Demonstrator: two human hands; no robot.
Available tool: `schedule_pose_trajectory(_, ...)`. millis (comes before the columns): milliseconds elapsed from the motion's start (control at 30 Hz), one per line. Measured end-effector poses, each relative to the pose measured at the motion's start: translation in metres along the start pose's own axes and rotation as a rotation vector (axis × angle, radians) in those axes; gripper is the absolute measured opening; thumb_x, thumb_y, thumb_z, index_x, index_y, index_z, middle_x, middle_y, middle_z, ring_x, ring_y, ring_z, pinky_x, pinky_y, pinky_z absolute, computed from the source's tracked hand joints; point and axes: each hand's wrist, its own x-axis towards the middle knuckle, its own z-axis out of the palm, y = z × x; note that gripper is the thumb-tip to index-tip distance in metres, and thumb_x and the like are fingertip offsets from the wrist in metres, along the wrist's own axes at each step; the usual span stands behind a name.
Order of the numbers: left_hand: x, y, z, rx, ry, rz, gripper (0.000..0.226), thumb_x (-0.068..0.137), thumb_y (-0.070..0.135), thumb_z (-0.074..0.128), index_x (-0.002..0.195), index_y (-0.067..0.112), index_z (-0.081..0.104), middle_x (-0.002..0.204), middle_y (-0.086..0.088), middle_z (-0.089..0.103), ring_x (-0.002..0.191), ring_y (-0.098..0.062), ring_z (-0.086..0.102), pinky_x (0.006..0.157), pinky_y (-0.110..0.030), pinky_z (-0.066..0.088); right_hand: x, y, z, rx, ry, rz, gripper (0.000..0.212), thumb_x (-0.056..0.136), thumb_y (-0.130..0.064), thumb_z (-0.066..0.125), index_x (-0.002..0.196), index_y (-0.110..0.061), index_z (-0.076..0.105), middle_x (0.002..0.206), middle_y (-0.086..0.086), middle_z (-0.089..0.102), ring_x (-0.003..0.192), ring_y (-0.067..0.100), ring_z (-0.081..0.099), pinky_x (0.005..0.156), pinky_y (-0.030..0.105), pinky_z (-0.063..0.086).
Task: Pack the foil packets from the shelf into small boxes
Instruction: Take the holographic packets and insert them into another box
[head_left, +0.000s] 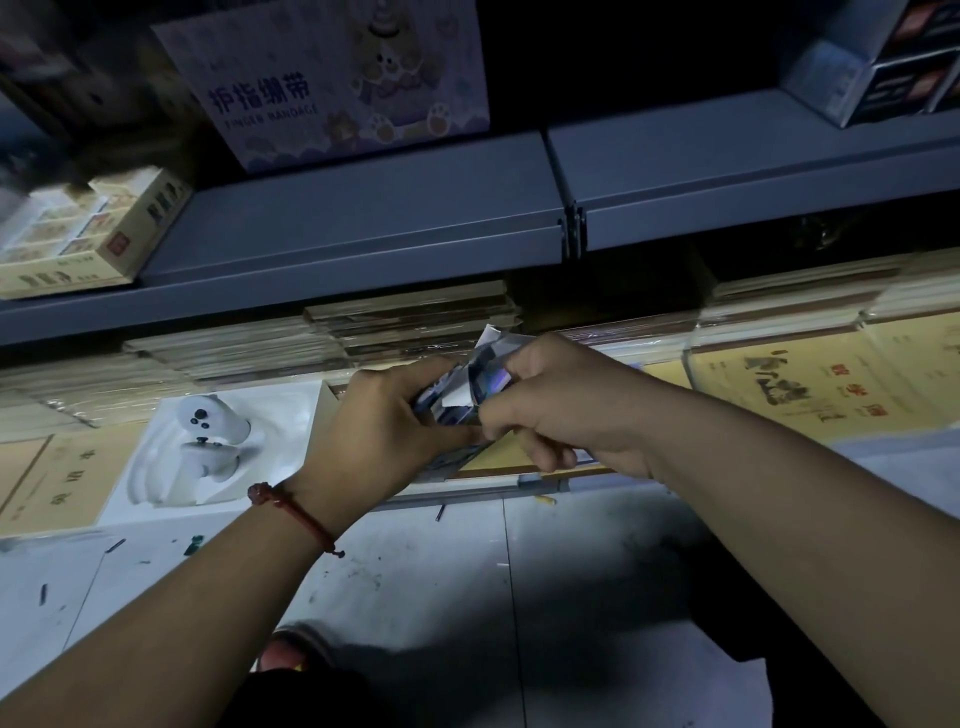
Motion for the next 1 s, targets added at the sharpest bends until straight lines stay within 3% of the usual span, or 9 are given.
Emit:
schedule_pose_trajectory(100,0.000,0.003,0.000,0.026,0.021,0.068,0.054,0.070,0.011,0.089,0.089,0.050,0.057,0.067,0.029,0.058,0.056,0.005,0.051,0.054,-0.006,0.032,0.002,0.000,0.005,0.000,-0.053,-0.001,0.021,0.086,-0.004,0.064,0.106,0.001,0.064,0.043,-0.001,0.045,0.037,0.011,0.038,0.043,0.021,0.028)
schedule_pose_trajectory(200,-0.001,0.000,-0.003,0.066,0.045,0.089,0.039,0.073,0.022,0.085,0.089,0.045,0.059,0.063,0.020,0.058,0.057,0.001,0.051,0.054,-0.009,0.033,0.002,0.003,0.014,0.097,-0.077,-0.010,0.029,0.095,-0.018,0.063,0.119,-0.002,0.059,0.045,0.005,0.048,0.037,0.012,0.041,0.041,0.022,0.031)
schedule_pose_trajectory(300,0.000,0.002,-0.007,0.053,0.056,0.094,0.029,0.074,0.042,0.084,0.086,0.044,0.057,0.064,0.018,0.058,0.059,-0.003,0.053,0.054,-0.013,0.034,0.001,0.004,0.018,0.133,0.033,-0.101,0.019,0.103,-0.026,0.056,0.115,-0.014,0.063,0.043,0.005,0.047,0.032,0.013,0.039,0.038,0.020,0.031)
schedule_pose_trajectory(400,-0.001,0.004,-0.008,0.053,0.064,0.104,0.030,0.074,0.039,0.086,0.084,0.045,0.058,0.067,0.023,0.059,0.057,-0.003,0.053,0.053,-0.013,0.037,0.001,0.005,0.017,-0.028,0.197,-0.218,0.014,0.097,-0.030,0.069,0.099,-0.017,0.073,0.044,-0.002,0.056,0.027,0.014,0.045,0.037,0.020,0.034)
schedule_pose_trajectory(533,0.000,-0.002,-0.004,0.148,0.038,0.103,0.035,0.072,0.031,0.091,0.100,0.019,0.074,0.078,0.007,0.068,0.068,-0.012,0.059,0.062,-0.036,0.049,-0.001,0.006,0.016,-0.095,0.308,-0.219,0.012,0.089,-0.024,0.079,0.095,-0.014,0.079,0.052,-0.002,0.068,0.031,0.012,0.056,0.039,0.025,0.045)
schedule_pose_trajectory(700,-0.003,-0.004,0.001,0.134,0.057,0.141,0.027,0.072,0.023,0.091,0.086,0.021,0.067,0.067,0.019,0.052,0.061,0.001,0.049,0.058,-0.011,0.033,-0.003,0.006,0.019,0.086,0.181,-0.119,0.011,0.097,-0.010,0.069,0.103,-0.002,0.072,0.050,0.009,0.065,0.034,0.011,0.058,0.034,0.018,0.030)
schedule_pose_trajectory(767,-0.003,-0.001,0.002,0.109,0.081,0.161,0.026,0.072,0.020,0.088,0.088,0.023,0.068,0.065,0.024,0.049,0.062,0.004,0.048,0.059,-0.008,0.032,-0.005,0.004,0.020,0.099,0.124,-0.117,0.014,0.099,-0.008,0.065,0.108,0.000,0.071,0.054,0.011,0.068,0.033,0.009,0.058,0.034,0.018,0.030)
schedule_pose_trajectory(867,-0.003,0.005,0.000,0.057,0.097,0.218,0.019,0.077,0.024,0.080,0.092,0.026,0.068,0.068,0.028,0.049,0.065,0.006,0.049,0.060,-0.006,0.032,-0.007,0.000,0.018,0.117,0.055,-0.123,0.015,0.098,-0.006,0.064,0.112,-0.004,0.070,0.052,-0.003,0.068,0.036,0.009,0.060,0.037,0.021,0.032)
schedule_pose_trajectory(1000,-0.003,0.005,0.002,0.095,0.125,0.226,0.025,0.073,0.003,0.084,0.089,0.016,0.070,0.070,0.026,0.046,0.067,0.009,0.048,0.063,-0.006,0.032,-0.006,-0.003,0.019,0.074,0.002,-0.133,0.019,0.095,-0.009,0.068,0.113,-0.012,0.072,0.065,-0.006,0.072,0.051,0.016,0.071,0.038,0.021,0.030)
